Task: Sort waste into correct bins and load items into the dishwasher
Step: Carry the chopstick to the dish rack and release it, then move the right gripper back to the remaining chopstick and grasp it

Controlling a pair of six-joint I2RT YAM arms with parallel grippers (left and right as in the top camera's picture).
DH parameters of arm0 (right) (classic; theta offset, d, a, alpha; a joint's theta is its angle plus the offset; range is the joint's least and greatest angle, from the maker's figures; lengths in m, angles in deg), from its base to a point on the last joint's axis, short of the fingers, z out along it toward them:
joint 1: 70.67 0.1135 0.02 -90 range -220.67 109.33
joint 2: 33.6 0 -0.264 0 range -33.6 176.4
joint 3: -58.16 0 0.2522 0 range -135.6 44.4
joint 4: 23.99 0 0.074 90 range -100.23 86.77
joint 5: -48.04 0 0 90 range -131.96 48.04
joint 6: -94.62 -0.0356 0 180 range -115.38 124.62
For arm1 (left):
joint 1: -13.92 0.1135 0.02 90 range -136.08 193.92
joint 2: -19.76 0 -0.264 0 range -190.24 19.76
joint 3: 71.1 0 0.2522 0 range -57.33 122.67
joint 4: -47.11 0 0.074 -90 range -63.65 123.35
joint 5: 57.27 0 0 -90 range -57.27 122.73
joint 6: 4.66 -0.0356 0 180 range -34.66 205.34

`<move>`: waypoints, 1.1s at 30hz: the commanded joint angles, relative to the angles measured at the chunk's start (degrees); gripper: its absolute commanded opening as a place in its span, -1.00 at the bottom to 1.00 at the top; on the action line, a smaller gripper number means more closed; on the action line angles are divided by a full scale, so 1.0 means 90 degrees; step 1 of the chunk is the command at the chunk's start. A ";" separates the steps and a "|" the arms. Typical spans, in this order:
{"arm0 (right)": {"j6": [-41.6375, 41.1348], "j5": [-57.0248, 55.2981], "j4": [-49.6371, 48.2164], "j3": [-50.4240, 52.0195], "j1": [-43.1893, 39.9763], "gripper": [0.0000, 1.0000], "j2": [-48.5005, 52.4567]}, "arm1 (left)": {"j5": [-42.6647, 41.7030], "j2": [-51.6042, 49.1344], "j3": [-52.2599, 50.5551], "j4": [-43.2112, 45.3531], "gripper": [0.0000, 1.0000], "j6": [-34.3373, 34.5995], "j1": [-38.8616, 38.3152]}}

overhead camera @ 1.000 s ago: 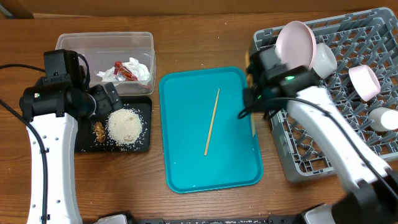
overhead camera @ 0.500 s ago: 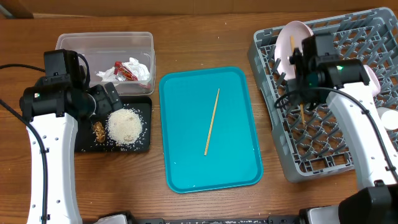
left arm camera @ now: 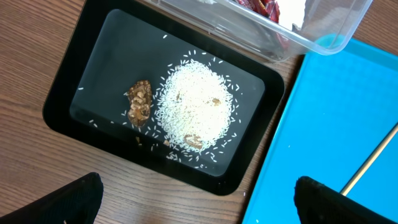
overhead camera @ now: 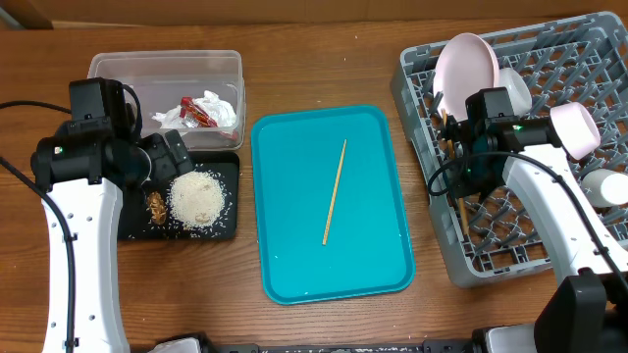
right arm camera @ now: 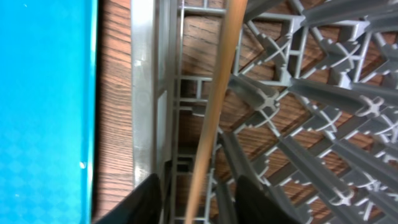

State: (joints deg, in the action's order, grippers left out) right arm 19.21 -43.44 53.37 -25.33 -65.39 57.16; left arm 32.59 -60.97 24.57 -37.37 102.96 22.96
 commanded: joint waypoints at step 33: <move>-0.4308 0.0852 -0.0391 -0.2246 0.2841 -0.19 0.2016 | 0.0068 0.0066 0.0070 0.0007 1.00 0.0022 0.0010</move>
State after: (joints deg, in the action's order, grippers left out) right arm -8.18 -30.65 50.61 -44.96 -41.81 71.56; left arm 32.59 -60.97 24.57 -37.37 102.96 22.96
